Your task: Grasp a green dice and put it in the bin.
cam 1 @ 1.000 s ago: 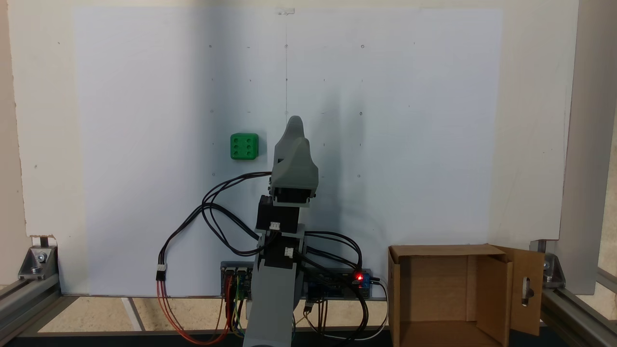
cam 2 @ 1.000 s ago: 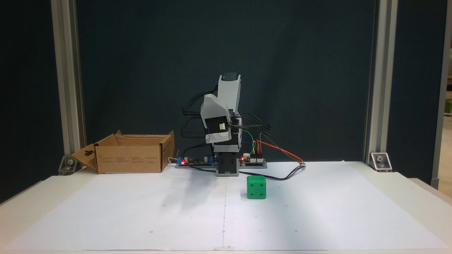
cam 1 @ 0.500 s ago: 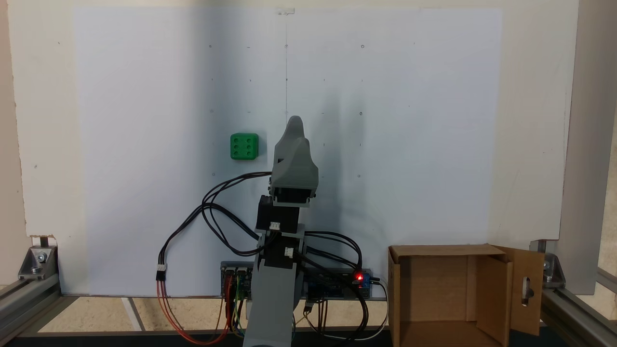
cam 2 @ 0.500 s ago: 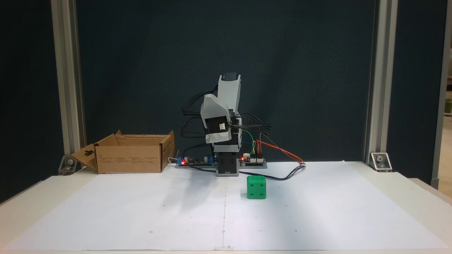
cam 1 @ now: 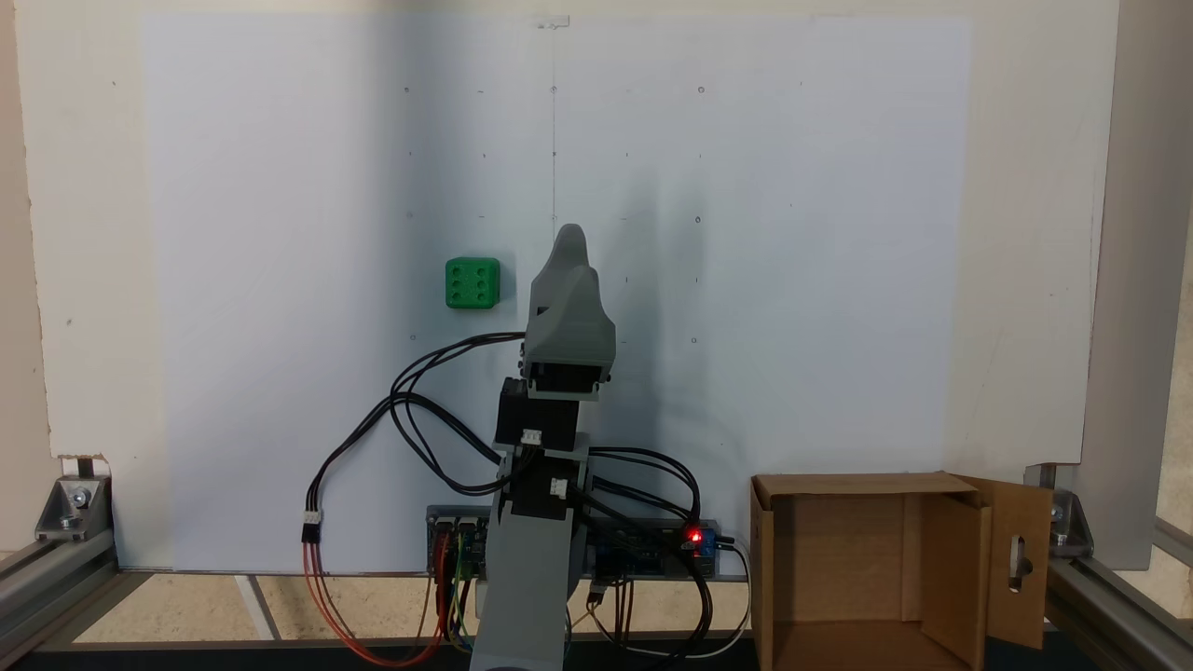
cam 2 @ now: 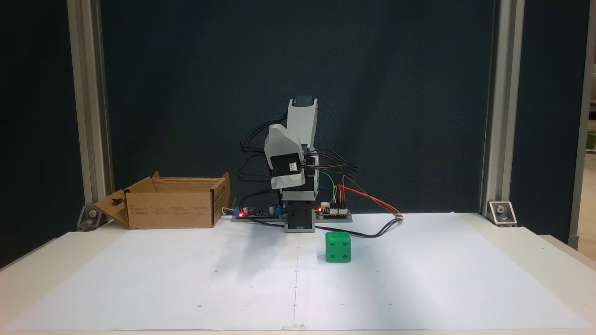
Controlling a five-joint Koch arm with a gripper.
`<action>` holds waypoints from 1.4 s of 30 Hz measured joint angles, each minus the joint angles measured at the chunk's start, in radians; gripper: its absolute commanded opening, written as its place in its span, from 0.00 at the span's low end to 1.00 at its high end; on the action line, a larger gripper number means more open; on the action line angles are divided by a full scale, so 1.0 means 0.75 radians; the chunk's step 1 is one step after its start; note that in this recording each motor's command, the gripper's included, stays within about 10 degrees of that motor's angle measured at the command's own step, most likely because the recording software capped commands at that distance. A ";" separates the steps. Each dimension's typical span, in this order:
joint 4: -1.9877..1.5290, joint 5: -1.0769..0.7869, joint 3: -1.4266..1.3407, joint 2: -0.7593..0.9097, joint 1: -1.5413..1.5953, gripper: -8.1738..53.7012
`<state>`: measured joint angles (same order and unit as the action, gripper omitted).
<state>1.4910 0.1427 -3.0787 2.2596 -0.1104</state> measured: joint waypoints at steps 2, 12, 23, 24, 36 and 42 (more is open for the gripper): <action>0.000 0.000 0.000 0.000 0.000 0.86; 0.000 0.000 0.000 0.000 -0.002 0.85; -0.006 0.000 0.000 0.000 -0.004 0.84; -0.016 0.000 0.000 0.000 -0.004 0.84; -0.524 -0.002 0.141 0.000 -0.004 0.84; -1.066 -0.096 0.634 0.000 0.000 0.83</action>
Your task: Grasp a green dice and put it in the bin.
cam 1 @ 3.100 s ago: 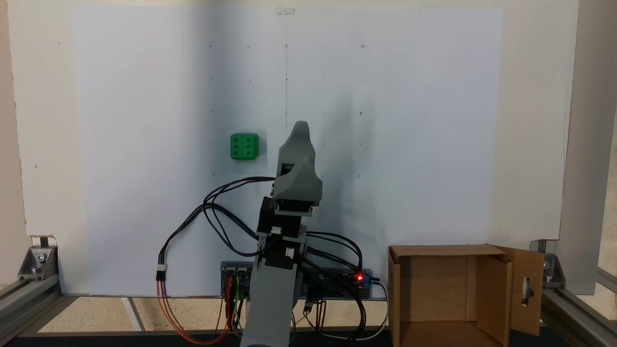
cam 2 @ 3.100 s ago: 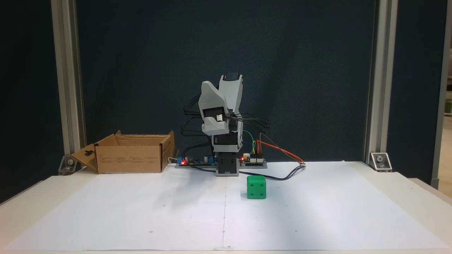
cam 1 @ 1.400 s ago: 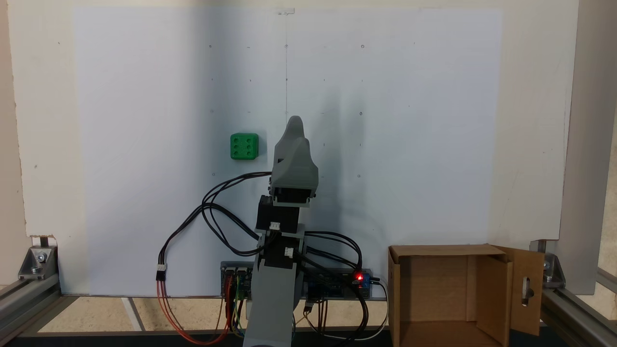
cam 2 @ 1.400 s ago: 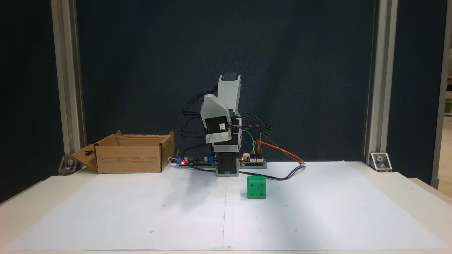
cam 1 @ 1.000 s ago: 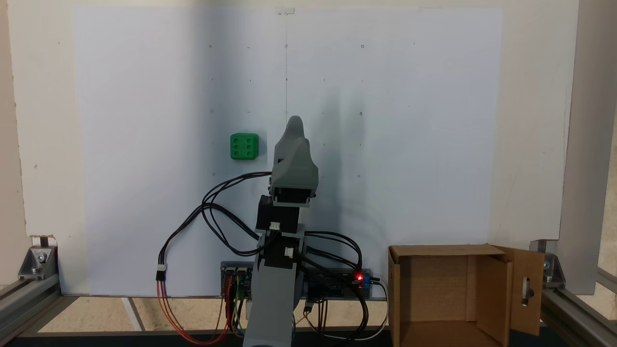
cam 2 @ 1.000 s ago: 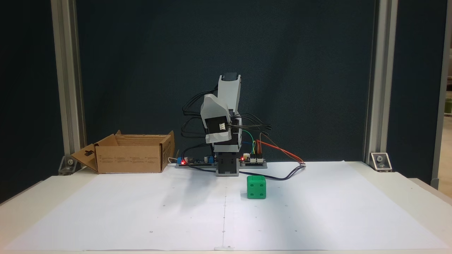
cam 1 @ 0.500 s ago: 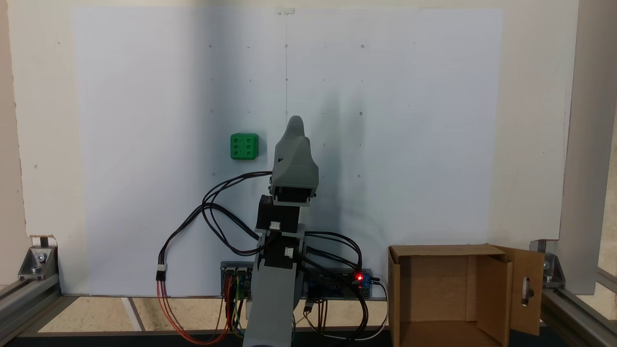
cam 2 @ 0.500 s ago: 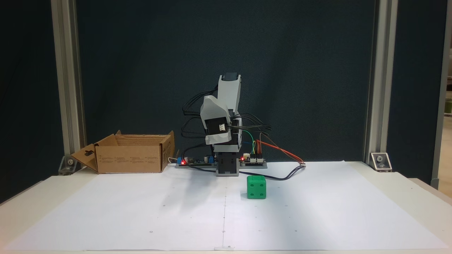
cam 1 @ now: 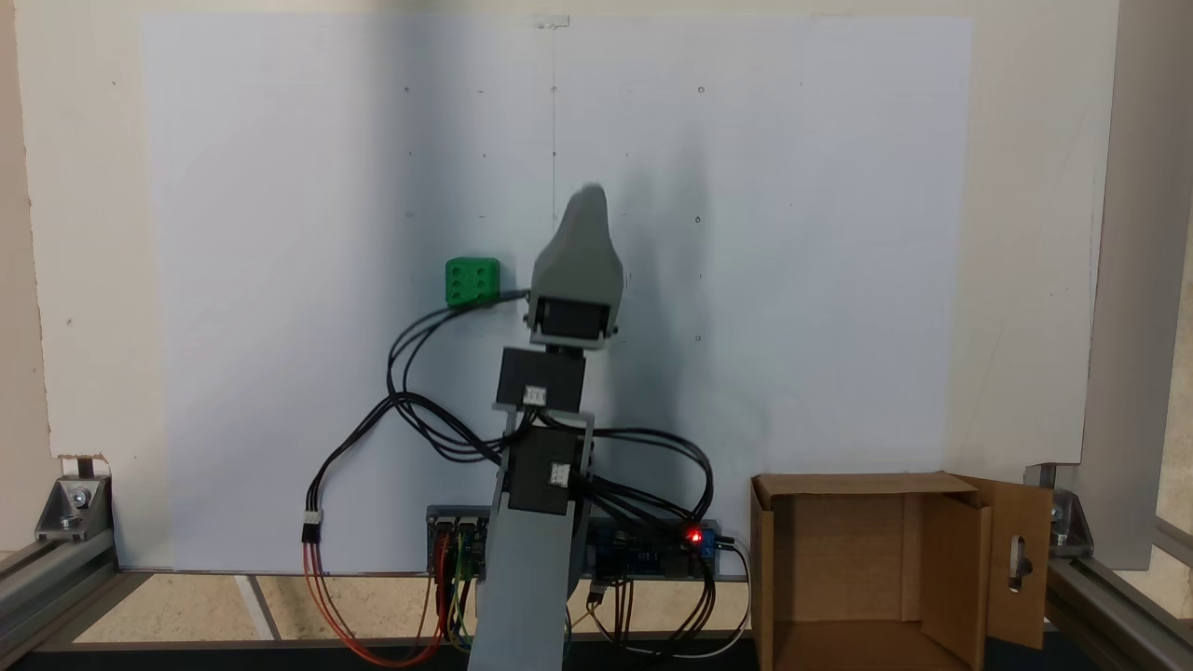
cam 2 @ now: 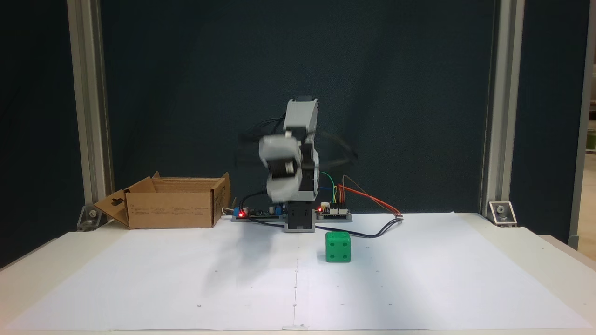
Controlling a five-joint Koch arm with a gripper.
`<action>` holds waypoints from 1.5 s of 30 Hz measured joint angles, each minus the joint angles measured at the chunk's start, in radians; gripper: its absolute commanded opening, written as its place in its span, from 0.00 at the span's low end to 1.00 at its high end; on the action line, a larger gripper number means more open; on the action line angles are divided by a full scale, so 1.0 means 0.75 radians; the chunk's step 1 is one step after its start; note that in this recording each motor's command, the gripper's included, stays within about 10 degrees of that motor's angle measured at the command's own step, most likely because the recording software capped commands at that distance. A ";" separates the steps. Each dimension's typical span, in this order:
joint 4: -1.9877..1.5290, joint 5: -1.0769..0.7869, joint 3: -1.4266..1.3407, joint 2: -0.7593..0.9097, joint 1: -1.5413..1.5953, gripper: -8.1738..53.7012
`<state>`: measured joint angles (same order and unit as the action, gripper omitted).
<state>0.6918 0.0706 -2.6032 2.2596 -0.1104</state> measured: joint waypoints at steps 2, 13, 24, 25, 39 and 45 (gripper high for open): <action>-0.182 -0.010 0.096 0.000 0.043 0.83; -1.164 -0.010 0.738 -0.012 0.393 0.83; -2.105 0.164 1.256 -0.364 0.634 0.83; -2.182 0.192 1.278 -0.397 0.652 0.83; -2.546 0.509 1.397 -0.628 0.810 0.83; -2.512 0.550 1.399 -0.720 0.794 0.83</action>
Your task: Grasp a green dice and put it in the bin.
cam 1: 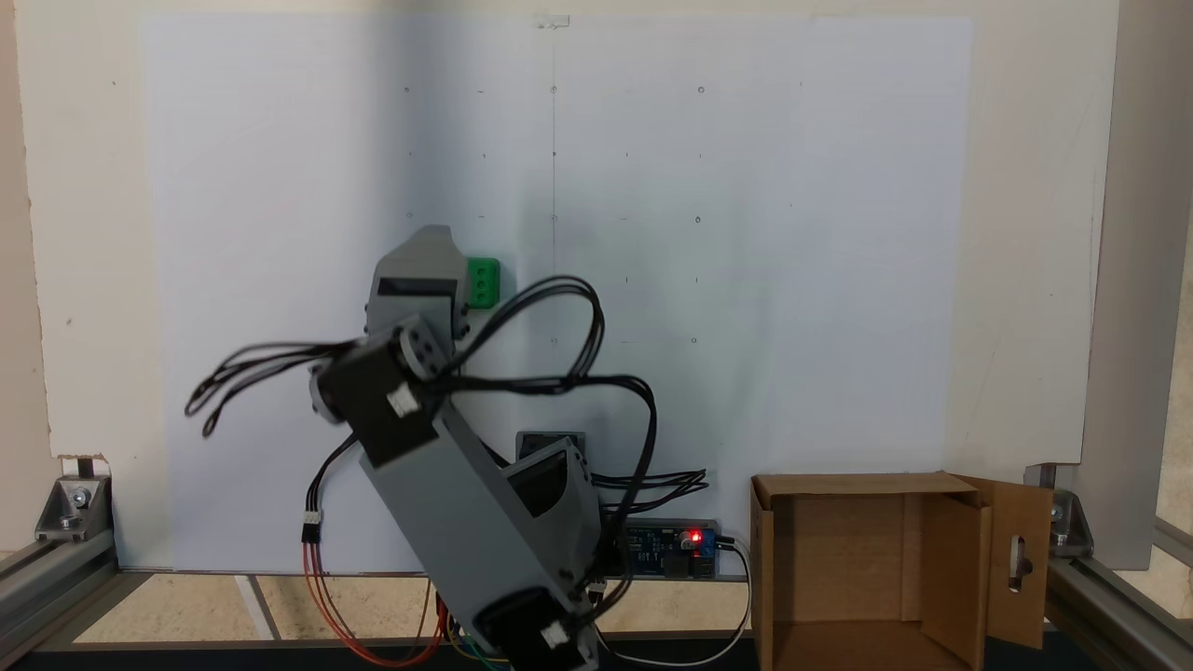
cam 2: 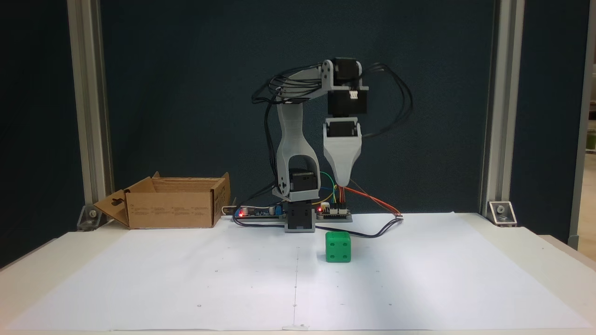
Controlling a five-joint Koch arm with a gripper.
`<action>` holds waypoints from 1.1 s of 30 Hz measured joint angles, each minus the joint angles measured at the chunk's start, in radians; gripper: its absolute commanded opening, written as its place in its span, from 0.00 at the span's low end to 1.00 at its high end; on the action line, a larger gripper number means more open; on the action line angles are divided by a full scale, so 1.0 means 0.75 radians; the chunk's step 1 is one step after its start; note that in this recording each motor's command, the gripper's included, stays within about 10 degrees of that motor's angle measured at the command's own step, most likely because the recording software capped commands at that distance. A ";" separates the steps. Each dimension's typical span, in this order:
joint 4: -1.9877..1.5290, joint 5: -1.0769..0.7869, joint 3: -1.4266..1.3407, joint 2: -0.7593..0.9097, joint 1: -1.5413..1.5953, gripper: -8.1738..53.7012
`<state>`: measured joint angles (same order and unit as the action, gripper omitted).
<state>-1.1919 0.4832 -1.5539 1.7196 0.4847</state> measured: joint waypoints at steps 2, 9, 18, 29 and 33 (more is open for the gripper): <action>0.012 0.006 -0.002 -0.025 -0.004 0.83; 0.106 0.006 -0.094 -0.025 -0.012 0.83; 0.252 0.006 -0.342 0.014 -0.014 0.83; 0.297 0.006 -0.436 0.053 -0.020 0.83; 0.329 0.006 -0.481 0.065 -0.025 0.83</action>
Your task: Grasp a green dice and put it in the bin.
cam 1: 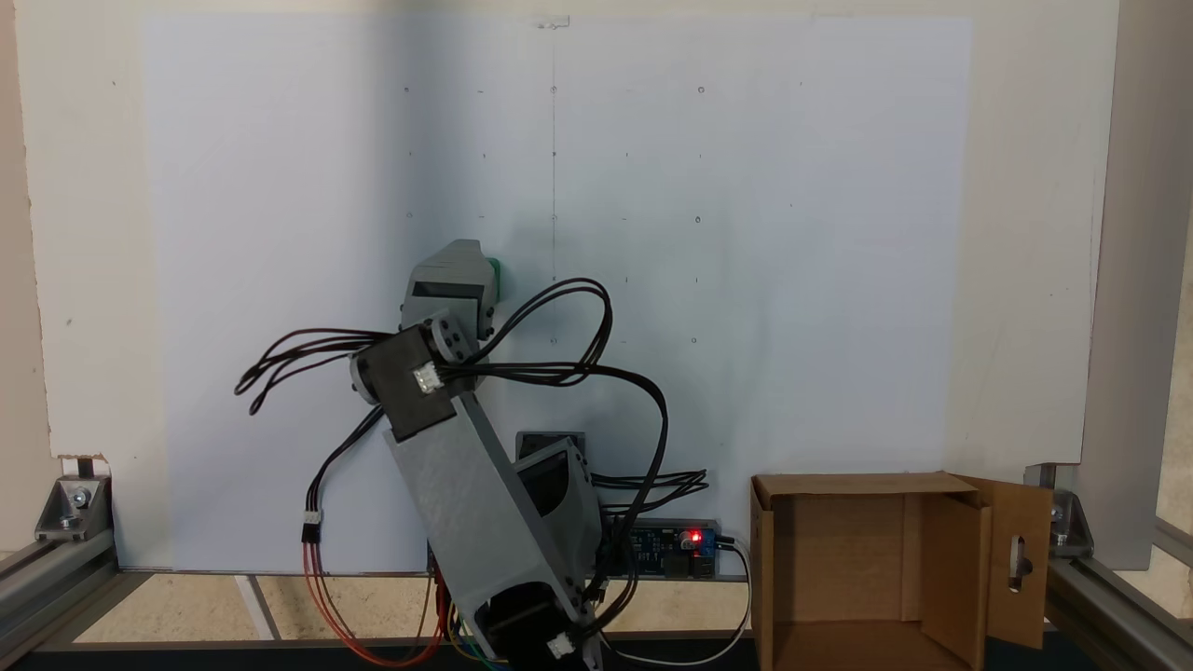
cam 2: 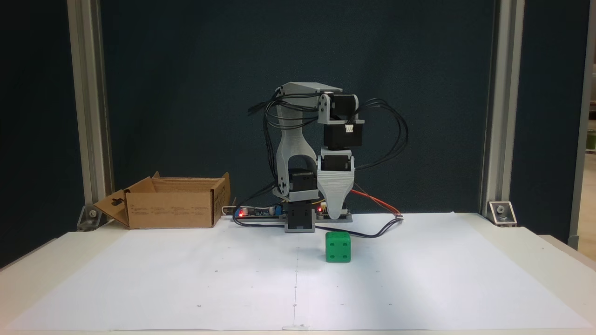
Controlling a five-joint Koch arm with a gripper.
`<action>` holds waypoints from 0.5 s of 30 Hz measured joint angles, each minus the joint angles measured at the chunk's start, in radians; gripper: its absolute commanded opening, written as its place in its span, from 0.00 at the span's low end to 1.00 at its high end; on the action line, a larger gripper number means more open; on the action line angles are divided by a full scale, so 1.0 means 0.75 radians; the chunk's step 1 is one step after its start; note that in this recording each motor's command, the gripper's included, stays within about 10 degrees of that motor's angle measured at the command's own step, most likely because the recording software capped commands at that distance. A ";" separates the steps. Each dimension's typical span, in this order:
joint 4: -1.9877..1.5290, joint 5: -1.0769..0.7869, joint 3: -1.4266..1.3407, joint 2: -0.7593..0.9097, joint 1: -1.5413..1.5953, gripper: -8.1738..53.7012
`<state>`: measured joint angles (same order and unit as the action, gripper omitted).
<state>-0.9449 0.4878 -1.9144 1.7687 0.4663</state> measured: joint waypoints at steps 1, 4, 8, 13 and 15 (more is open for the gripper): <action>0.018 0.000 -0.025 0.014 -0.002 0.83; 0.088 0.000 -0.072 0.065 -0.004 0.83; 0.119 0.000 -0.084 0.100 -0.008 0.83; 0.157 0.000 -0.147 0.115 -0.010 0.83; 0.196 0.000 -0.176 0.121 -0.010 0.83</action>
<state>-0.7977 0.4878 -2.0463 1.8592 0.4587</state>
